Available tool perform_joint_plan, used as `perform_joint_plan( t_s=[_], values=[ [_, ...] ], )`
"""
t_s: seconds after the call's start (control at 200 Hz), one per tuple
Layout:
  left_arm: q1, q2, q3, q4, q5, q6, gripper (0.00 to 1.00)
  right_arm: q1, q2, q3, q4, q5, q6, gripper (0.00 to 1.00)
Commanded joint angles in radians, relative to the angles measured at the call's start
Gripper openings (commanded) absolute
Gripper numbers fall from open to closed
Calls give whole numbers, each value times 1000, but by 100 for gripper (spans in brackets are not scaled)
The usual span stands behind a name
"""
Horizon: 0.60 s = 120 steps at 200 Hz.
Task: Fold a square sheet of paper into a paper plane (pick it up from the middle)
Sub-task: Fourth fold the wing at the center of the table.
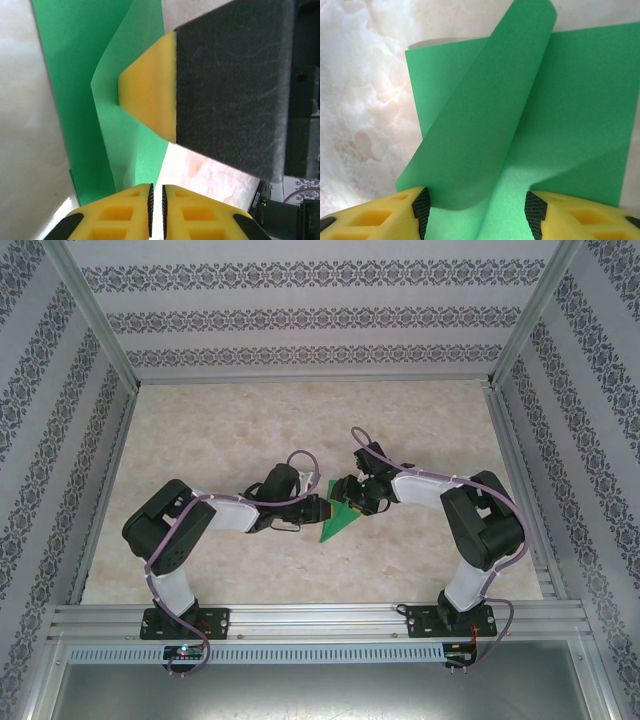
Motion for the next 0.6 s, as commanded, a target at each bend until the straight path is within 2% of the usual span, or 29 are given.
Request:
perform_joint_plan(
  t_s=[0.0,0.595],
  values=[
    [-6,25,35,-56,-13,23,16,10,107,-55,-130,119,5,58],
    [-5,51,48,-96,-46,26,14,17,135,-55,-146,140,-11,54]
  ],
)
